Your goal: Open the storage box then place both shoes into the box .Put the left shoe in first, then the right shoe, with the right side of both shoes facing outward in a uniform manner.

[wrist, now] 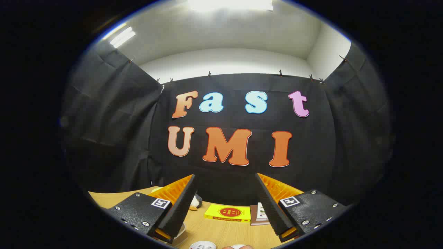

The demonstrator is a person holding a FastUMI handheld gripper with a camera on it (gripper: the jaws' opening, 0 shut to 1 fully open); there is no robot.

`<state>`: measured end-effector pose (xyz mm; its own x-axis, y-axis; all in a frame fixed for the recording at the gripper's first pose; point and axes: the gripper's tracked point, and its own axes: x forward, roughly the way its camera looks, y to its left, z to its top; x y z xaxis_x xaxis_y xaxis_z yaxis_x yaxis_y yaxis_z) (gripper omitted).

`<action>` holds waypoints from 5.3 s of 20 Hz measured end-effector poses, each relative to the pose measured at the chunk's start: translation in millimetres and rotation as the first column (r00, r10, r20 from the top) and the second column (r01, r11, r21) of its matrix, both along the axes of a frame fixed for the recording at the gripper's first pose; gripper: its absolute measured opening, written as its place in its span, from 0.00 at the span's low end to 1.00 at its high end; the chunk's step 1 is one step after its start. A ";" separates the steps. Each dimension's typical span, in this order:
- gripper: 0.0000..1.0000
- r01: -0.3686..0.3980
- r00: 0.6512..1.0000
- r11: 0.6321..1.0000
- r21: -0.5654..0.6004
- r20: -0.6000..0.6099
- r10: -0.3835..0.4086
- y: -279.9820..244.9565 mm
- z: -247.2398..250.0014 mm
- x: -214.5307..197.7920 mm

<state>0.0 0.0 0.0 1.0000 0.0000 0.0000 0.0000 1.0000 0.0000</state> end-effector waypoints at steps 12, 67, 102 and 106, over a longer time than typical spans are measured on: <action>0.99 -0.026 1.000 1.000 0.006 -0.017 0.026 -3.5 -10.3 -7.8; 0.94 0.093 0.376 0.456 0.885 -0.456 0.807 182.6 -280.0 -106.0; 0.12 -0.153 0.429 0.254 0.955 -0.167 0.888 317.8 -86.0 -21.7; 0.14 -0.192 0.405 0.308 0.932 -0.210 0.890 369.4 -79.3 -5.6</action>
